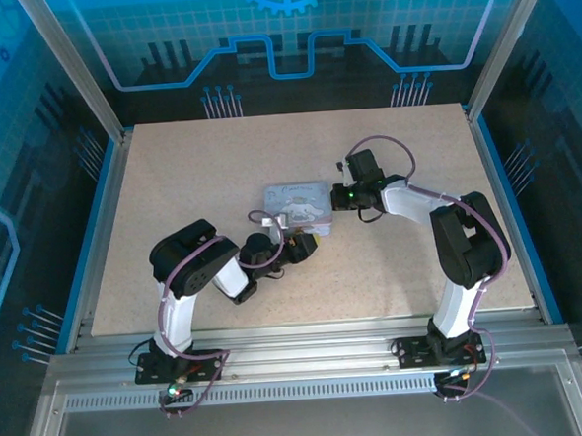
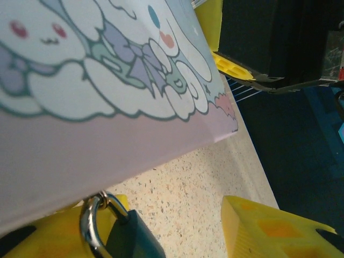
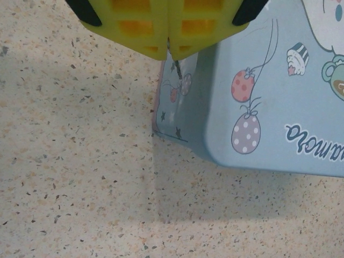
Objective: Unlock a padlock with a key
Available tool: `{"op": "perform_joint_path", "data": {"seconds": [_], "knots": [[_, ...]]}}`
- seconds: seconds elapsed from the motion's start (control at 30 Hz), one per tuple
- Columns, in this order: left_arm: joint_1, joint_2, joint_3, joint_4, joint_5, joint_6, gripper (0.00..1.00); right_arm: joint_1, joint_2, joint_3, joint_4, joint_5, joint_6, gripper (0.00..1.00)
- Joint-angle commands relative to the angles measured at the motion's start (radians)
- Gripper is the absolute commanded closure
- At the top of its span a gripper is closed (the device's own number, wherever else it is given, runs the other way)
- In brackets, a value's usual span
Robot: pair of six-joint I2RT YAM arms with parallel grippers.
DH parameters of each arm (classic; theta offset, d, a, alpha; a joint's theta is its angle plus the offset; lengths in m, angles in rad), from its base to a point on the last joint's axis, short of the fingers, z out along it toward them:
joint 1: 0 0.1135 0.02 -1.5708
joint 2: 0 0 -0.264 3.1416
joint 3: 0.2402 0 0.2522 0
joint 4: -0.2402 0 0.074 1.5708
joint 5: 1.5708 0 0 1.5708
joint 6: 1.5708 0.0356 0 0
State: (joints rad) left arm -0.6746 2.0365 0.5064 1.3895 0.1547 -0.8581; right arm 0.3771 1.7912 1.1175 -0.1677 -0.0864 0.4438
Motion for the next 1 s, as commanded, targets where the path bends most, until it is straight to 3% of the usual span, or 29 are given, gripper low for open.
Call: {"op": "perform_joint_path", "data": {"seconds": [0.0, 0.3, 0.53, 0.97], "knots": [[0.026, 0.006, -0.039, -0.070, -0.006, -0.035, 0.53, 0.017, -0.033, -0.015, -0.015, -0.018, -0.001, 1.00], [0.043, -0.004, -0.065, -0.076, 0.005, -0.035, 0.51, 0.017, -0.031, -0.015, -0.018, -0.021, -0.003, 1.00], [0.056, -0.005, -0.084, -0.072, 0.009, -0.038, 0.60, 0.017, -0.032, -0.008, -0.021, -0.022, -0.006, 1.00], [0.077, -0.007, -0.081, -0.089, 0.042, -0.042, 0.85, 0.017, -0.039, -0.009, -0.025, -0.020, -0.012, 1.00]]}}
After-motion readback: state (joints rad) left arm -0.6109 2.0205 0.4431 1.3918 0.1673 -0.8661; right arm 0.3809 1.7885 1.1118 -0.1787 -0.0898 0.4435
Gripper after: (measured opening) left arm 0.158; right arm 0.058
